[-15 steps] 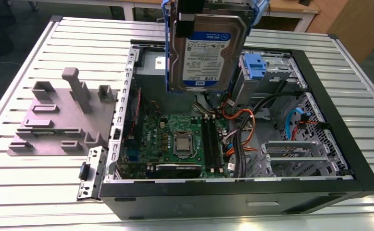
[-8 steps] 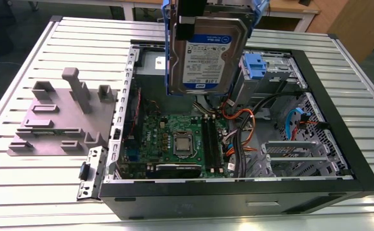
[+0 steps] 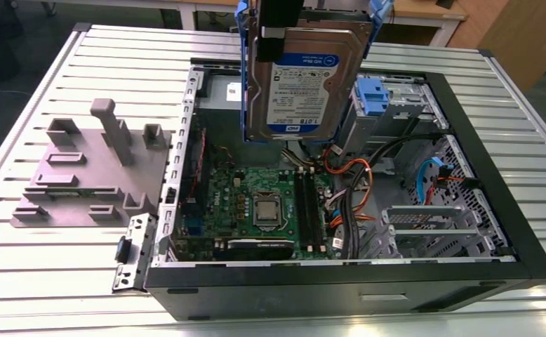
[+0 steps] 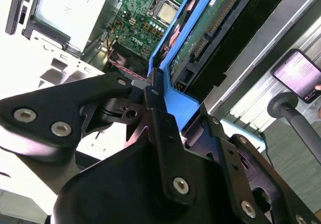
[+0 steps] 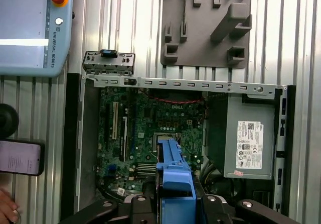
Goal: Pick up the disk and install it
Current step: 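Insert the disk into the insertion slot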
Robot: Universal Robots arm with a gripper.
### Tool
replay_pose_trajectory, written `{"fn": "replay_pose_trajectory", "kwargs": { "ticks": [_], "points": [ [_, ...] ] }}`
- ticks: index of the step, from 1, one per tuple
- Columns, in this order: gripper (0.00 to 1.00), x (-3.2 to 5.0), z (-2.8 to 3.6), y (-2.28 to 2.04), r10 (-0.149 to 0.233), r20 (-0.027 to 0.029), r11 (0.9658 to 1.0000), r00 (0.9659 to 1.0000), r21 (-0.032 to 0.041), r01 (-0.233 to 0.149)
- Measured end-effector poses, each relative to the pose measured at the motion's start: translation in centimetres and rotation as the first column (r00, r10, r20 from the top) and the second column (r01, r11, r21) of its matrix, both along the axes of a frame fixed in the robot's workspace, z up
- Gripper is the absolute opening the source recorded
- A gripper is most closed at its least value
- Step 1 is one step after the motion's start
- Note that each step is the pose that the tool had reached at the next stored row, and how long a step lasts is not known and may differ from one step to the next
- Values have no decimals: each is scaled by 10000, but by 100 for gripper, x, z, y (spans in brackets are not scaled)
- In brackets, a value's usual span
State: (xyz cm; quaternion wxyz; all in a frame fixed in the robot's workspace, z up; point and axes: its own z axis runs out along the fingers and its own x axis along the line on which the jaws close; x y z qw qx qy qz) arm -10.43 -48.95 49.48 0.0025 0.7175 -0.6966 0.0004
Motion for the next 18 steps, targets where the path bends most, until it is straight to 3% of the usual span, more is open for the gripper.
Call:
{"fn": "replay_pose_trajectory", "kwargs": {
  "ticks": [10, 18],
  "points": [
    [36, 1, 0, -12, 2, 0, 10000, 10000, 0, -2],
    [36, 0, -3, -137, 0, 0, 10000, 10000, -1, 0]
  ]
}}
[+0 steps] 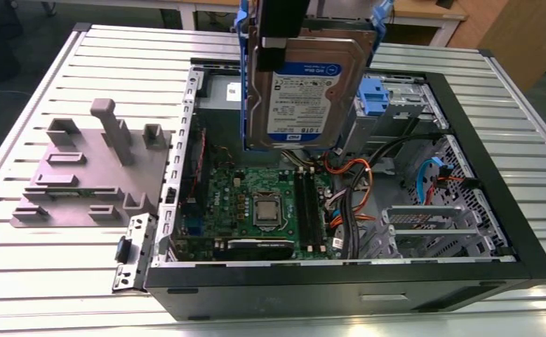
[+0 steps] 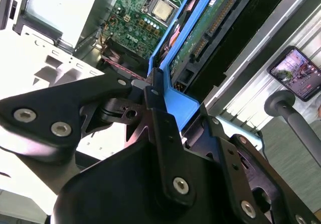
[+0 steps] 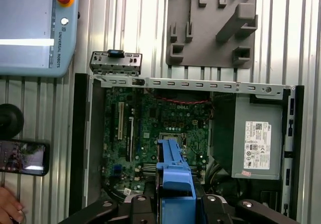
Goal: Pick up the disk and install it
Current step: 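Insert the disk into the insertion slot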
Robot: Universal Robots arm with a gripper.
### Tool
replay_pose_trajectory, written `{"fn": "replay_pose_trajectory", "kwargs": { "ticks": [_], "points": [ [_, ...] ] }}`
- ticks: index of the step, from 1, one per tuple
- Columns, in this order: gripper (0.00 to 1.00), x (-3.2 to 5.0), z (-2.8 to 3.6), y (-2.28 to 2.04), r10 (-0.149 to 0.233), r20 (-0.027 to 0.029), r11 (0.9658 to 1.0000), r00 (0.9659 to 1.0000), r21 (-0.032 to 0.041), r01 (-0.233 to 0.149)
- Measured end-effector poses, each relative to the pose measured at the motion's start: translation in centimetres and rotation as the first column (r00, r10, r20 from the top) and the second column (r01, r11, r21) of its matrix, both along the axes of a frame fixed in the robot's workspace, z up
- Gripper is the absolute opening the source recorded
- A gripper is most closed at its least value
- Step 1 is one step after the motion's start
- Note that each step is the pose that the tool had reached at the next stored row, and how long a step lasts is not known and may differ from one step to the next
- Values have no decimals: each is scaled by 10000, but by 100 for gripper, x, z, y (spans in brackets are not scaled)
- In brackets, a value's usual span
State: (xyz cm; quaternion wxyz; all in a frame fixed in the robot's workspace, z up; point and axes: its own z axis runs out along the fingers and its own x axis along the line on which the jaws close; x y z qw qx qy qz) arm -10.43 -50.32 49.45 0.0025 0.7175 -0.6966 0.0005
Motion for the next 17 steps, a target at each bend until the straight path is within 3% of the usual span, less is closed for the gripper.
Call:
{"fn": "replay_pose_trajectory", "kwargs": {
  "ticks": [3, 10, 14, 17],
  "points": [
    [36, 12, -4, -30, 0, 0, 10000, 10000, 0, 0],
    [36, 274, -18, -42, 0, 1, 10000, 10000, 0, 0],
    [36, 293, -29, -63, 0, 0, 10000, 10000, 0, 0],
    [36, 293, -38, -118, 0, 1, 10000, 10000, 1, 0]
  ]
}}
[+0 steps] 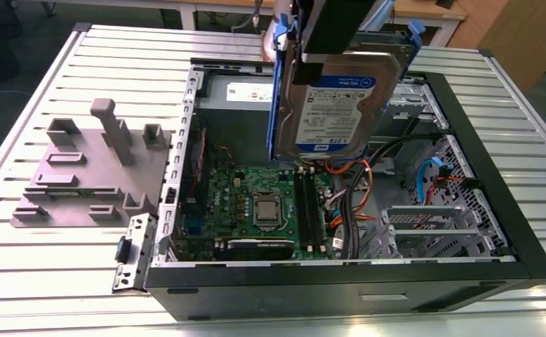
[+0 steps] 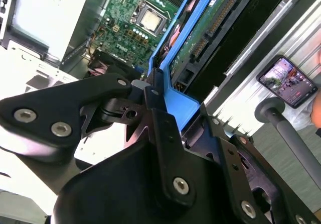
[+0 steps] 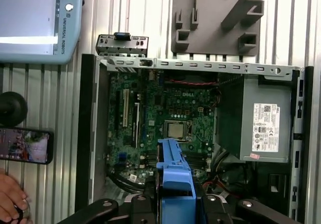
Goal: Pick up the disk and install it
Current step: 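Insert the disk into the insertion slot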
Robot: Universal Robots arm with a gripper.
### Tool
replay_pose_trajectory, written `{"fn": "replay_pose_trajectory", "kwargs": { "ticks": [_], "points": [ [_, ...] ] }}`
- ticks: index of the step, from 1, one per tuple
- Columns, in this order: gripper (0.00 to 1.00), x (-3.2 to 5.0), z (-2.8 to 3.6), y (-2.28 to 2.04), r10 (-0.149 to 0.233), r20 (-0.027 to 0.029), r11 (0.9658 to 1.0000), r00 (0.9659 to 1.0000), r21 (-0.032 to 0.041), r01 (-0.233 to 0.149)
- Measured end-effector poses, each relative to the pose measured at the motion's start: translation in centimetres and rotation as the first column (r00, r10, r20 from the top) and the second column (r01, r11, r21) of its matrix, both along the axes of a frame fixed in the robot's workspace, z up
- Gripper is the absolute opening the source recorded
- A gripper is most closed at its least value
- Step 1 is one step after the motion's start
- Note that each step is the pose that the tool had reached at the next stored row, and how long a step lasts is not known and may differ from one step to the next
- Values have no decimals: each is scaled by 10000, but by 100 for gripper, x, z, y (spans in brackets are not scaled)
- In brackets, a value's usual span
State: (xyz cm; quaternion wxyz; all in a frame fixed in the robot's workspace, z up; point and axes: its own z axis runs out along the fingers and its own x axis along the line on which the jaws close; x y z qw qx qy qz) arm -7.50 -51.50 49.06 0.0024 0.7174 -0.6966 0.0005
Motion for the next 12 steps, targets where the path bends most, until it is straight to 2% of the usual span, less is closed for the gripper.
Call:
{"fn": "replay_pose_trajectory", "kwargs": {
  "ticks": [6, 12],
  "points": [
    [36, 0, -14, -154, 1, 0, 10000, 10000, 0, -1],
    [36, 0, -15, -173, 0, 0, 10000, 10000, 0, 0]
  ]
}}
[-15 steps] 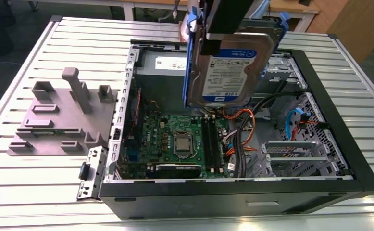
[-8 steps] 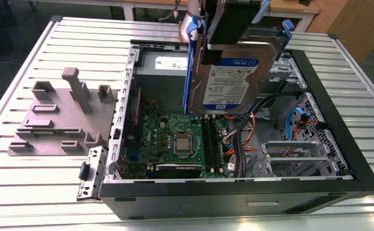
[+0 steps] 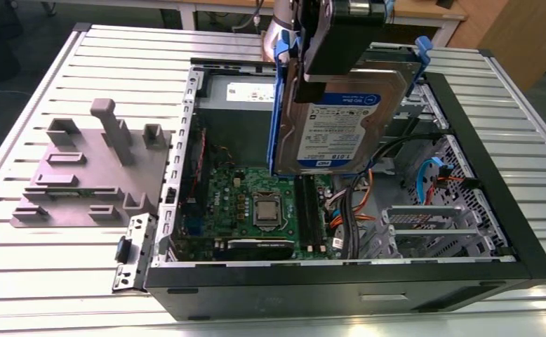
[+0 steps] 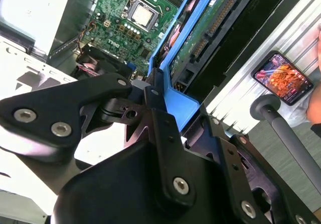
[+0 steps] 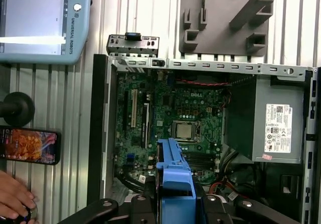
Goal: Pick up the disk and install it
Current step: 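Insert the disk into the insertion slot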
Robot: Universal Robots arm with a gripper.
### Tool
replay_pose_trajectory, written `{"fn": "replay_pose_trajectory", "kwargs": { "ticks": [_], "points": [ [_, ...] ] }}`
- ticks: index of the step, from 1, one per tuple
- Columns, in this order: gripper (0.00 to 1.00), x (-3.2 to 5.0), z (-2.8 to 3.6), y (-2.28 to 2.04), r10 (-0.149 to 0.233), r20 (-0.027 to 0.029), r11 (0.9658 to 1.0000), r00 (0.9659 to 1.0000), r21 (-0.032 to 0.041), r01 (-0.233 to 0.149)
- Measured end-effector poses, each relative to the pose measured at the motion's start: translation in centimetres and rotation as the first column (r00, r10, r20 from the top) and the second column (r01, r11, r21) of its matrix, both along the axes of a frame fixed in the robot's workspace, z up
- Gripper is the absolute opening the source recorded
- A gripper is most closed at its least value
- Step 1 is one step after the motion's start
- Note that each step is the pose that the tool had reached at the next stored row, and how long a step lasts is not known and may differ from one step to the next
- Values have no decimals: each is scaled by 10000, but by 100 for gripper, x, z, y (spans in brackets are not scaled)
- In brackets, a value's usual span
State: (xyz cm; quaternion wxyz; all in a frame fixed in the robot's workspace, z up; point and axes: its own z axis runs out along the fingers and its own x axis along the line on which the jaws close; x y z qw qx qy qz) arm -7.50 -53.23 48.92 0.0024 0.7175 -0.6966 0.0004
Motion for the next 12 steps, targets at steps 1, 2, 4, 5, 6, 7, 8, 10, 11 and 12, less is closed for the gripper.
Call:
{"fn": "replay_pose_trajectory", "kwargs": {
  "ticks": [1, 2, 4, 5, 6, 7, 8, 10, 11, 12],
  "points": [
    [36, 0, 0, 0, 0, 0, 10000, 10000, 0, 0],
    [36, 0, 0, -1, 0, 0, 10000, 10000, -1, 0],
    [36, 0, 0, -1, -1, 0, 10000, 10000, 0, 1],
    [36, 0, 0, -1, 0, 0, 10000, 10000, 0, 0],
    [36, 0, 0, -2, 0, 0, 10000, 10000, 0, 0],
    [36, 0, 0, -2, 0, 0, 10000, 10000, 0, 0],
    [36, 0, 0, -2, 0, 0, 10000, 10000, 0, 0],
    [36, 0, -1, -10, 1, 0, 10000, 10000, -1, -1],
    [36, 1, -2, -19, 2, -1, 10000, 10000, -1, -2],
    [36, 1, -2, -41, 0, 0, 10000, 10000, -3, 0]
  ]
}}
